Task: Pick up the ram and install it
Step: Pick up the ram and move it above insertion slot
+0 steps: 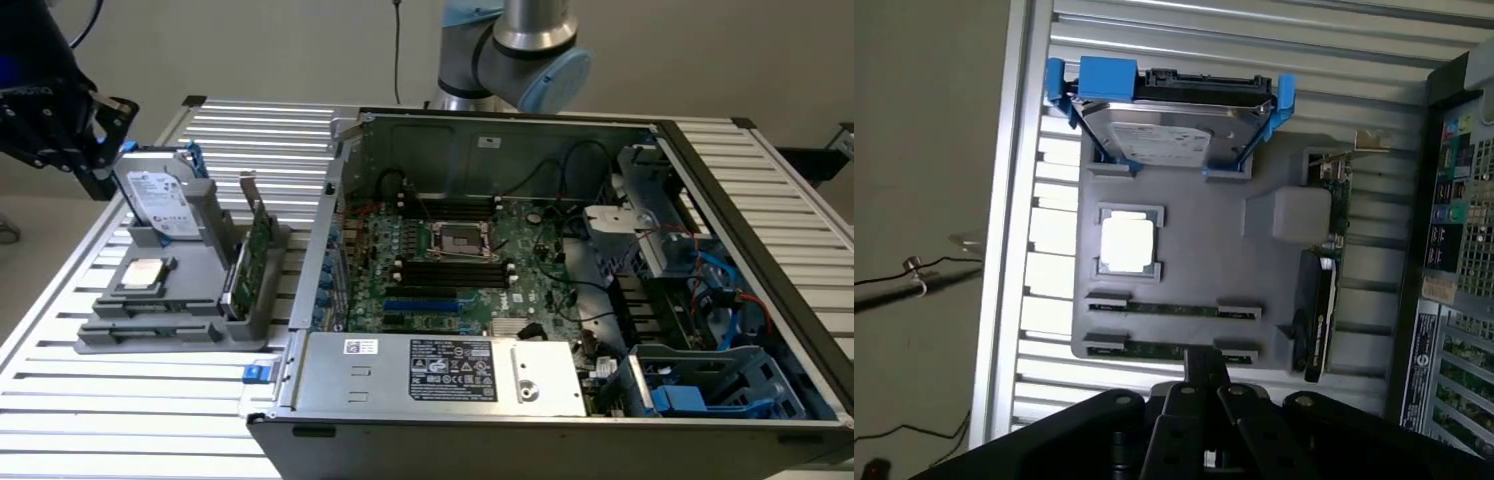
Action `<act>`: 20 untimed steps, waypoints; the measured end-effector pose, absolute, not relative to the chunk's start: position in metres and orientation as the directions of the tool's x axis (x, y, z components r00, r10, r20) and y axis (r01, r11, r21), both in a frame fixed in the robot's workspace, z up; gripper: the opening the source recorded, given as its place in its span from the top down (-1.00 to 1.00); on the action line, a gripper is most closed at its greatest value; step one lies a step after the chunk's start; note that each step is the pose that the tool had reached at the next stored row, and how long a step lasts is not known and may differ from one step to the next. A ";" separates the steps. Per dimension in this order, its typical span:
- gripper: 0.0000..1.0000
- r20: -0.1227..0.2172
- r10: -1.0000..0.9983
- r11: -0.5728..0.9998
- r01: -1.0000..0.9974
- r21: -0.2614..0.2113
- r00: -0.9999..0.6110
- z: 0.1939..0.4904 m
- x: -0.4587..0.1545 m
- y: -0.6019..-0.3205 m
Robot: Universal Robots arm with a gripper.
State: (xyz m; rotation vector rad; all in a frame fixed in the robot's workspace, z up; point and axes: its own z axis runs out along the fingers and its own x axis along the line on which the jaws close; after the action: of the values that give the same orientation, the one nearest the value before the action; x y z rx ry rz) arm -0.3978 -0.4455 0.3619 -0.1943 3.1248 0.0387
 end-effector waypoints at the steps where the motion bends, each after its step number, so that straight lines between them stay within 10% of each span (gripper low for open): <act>1: 0.79 -0.012 -0.143 0.989 -0.143 0.024 -0.990 0.362 -0.398 -0.446; 20: 0.79 -0.012 -0.469 0.883 -0.469 0.024 -0.883 0.360 -0.398 -0.446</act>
State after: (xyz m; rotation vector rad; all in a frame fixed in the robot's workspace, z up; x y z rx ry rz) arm -0.3978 -0.4456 0.3603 -0.7572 3.0426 0.0408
